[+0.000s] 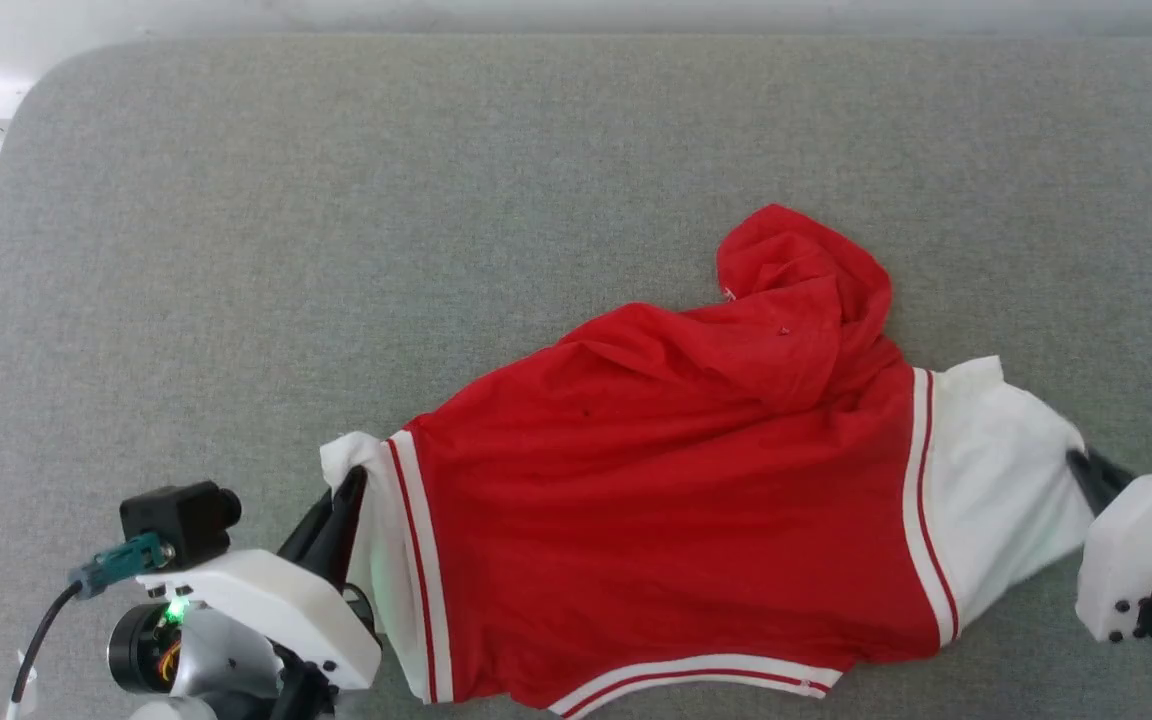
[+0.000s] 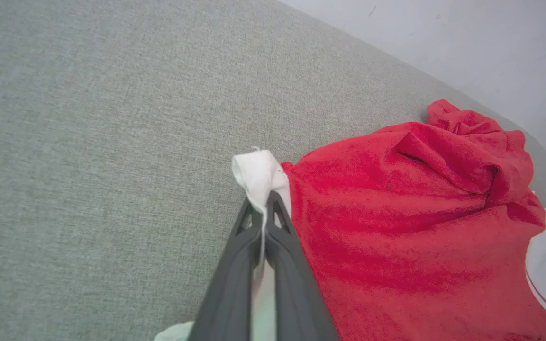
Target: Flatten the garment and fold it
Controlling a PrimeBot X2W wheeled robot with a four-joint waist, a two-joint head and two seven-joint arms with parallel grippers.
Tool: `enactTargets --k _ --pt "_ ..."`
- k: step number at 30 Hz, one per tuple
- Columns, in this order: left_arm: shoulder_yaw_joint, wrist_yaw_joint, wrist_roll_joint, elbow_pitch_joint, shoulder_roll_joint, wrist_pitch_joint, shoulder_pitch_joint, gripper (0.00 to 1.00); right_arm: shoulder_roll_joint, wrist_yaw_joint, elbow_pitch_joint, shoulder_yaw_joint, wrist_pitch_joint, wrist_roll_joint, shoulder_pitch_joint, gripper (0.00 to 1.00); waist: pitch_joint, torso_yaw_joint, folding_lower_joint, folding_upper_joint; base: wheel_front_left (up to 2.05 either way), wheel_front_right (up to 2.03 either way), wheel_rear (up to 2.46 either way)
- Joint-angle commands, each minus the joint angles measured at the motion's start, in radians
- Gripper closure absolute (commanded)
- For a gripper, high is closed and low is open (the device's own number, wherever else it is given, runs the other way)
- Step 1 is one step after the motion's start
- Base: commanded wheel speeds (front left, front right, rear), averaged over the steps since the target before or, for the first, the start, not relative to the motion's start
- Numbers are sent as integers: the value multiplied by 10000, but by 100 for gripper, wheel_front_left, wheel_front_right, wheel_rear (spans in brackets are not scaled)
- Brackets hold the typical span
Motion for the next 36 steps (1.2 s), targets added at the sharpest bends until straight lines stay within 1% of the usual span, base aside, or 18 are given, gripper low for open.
enactTargets --k 1,5,7,12,15,19,22,23,25,31,36 --pt "57 -44 -116 -55 -77 -174 -58 100 259 -7 -197 -192 -429 4 -54 100 -104 -46 0 0 0 0 0" --pt "265 -54 -272 -207 -271 -855 -158 100 1313 -7 -597 -728 -1687 177 -385 100 -334 -169 0 0 0 0 0" --pt "310 -156 -220 -253 -287 -1274 -362 100 1748 -7 -781 -812 -2200 320 -667 100 -488 -255 0 0 0 0 0" --pt "365 -217 -158 -394 -449 -2189 -1403 100 2226 -7 -1035 -511 -3178 627 -1783 100 -975 -540 0 0 0 0 0" --pt "298 -281 -210 -326 -507 -2402 -2383 100 2349 -7 -962 -178 -3452 919 -2674 100 -1253 -693 0 0 0 0 0" --pt "-79 -463 -4 66 -252 -1920 -3983 100 2407 -7 -679 286 -3535 1047 -4080 100 -1532 -855 0 0 0 0 0" --pt "-279 -474 85 569 -123 -1399 -5382 100 2422 -7 -347 587 -3450 1019 -5254 100 -1653 -935 0 0 0 0 0" --pt "-279 -474 85 569 -123 -1399 -5382 100 2422 -7 -347 587 -3450 1019 -5254 100 -1653 -935 0 0 0 0 0" --pt "-307 -367 73 1015 -128 -1074 -6304 100 2429 -7 8 686 -3392 968 -6053 100 -1719 -986 0 0 0 0 0" --pt "-517 -197 366 2765 92 -225 -8762 100 2444 -7 1696 758 -3376 444 -8367 100 -1729 -1146 0 0 0 0 0" --pt "-423 -24 535 3970 401 180 -10359 100 2453 -7 3187 839 -3586 -230 -10149 100 -1370 -1358 0 0 0 0 0"
